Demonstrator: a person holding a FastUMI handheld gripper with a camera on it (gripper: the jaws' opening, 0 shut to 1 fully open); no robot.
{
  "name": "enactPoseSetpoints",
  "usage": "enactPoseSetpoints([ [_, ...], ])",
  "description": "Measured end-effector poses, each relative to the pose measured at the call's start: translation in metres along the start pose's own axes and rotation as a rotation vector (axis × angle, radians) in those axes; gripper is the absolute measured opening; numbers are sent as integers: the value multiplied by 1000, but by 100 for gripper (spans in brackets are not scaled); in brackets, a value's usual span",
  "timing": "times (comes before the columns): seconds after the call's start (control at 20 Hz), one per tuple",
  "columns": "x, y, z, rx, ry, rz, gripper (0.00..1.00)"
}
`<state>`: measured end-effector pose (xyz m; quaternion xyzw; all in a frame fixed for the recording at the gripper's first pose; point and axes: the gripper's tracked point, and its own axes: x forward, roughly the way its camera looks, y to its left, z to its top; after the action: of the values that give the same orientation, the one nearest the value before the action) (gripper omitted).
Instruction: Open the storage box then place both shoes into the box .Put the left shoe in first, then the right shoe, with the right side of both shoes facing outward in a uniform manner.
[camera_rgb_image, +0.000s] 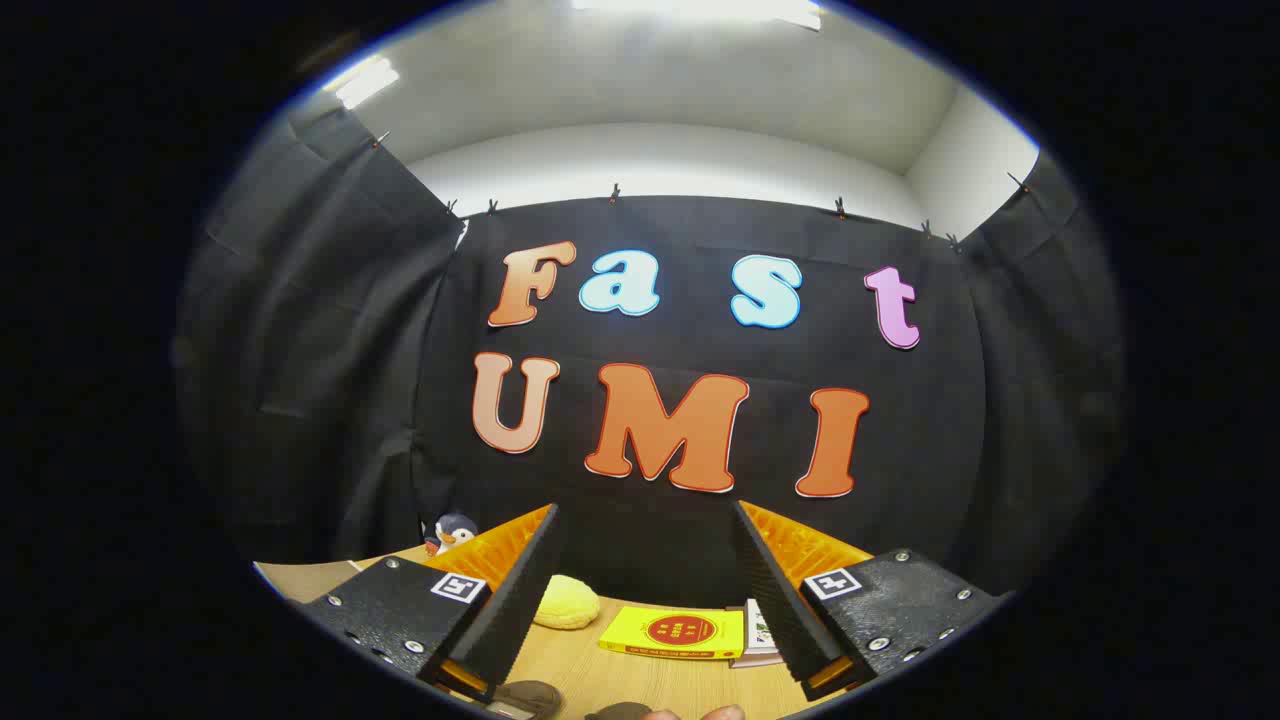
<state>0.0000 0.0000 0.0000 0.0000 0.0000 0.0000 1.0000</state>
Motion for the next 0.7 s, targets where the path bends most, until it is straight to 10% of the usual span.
enactPoseSetpoints([
  [0.7, 7, 23, -8, -44, -3, 67, 100],
])
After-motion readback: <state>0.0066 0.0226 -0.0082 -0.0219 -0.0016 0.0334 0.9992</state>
